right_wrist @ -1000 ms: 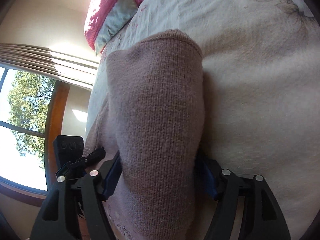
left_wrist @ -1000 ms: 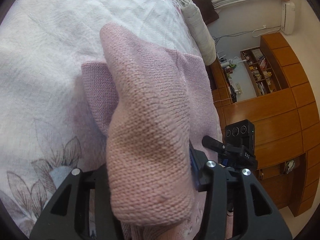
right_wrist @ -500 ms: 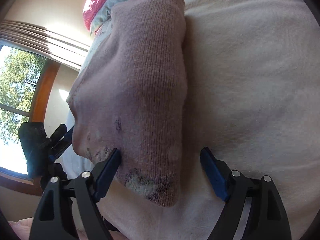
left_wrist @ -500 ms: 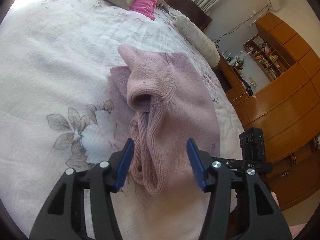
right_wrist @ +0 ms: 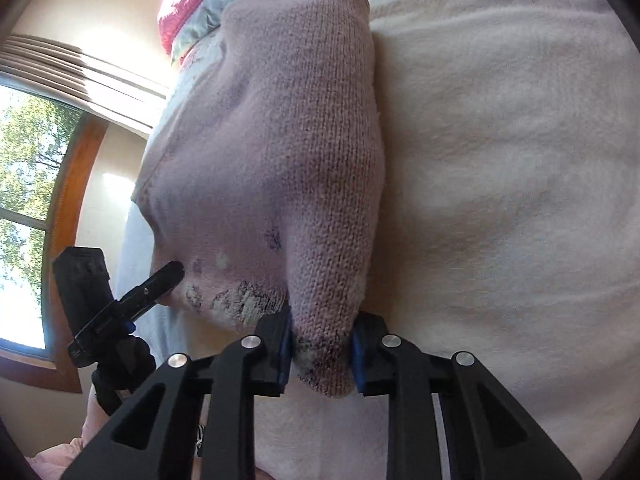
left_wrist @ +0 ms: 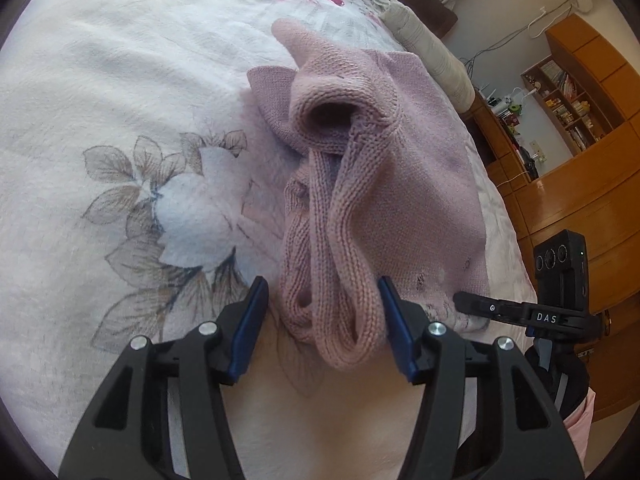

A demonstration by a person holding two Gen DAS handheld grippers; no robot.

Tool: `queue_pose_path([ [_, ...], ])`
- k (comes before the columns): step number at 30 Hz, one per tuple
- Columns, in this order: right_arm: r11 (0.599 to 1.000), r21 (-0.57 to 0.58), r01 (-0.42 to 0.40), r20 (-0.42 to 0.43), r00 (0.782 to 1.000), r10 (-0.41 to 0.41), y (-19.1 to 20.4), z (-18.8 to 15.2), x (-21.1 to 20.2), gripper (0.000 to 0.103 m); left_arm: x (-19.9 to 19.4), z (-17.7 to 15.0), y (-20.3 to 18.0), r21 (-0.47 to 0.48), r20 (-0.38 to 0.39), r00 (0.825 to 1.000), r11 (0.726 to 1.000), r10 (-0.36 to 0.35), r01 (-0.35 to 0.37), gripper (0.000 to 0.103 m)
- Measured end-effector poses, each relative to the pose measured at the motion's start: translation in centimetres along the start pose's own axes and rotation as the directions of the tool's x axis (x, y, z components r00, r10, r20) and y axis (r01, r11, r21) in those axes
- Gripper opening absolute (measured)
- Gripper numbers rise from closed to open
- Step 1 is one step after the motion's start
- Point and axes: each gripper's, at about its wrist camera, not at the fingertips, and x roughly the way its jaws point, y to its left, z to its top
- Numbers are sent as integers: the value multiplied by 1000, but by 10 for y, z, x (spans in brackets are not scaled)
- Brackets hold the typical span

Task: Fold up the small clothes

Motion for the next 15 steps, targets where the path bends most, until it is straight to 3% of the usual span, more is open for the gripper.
queue_pose_path([
  [3,1000,14,9,27,1000,-9,0,-3,3,35,-3,-4,0,8,3,1000,1000,13,-13,56],
  [4,999,1,38,38,999,-38,3,-6,-1,47,-6,-4,-3,12,3,1000,1000,24,-24,56],
  [6,992,-38,118,71,991,-115,14,-12,-12,61,-15,-5,-10,35,7,998,998,56,-56,57],
  [8,978,-76,196,122,975,-186,31,-19,-24,82,-26,-8,-19,63,15,994,992,105,-106,62],
  [11,945,-105,308,195,939,-284,55,-32,-40,98,-43,-14,-35,99,48,983,978,180,-184,75],
  [15,909,-87,408,235,895,-379,72,-51,-57,99,-67,-24,-58,141,111,965,957,238,-253,85],
])
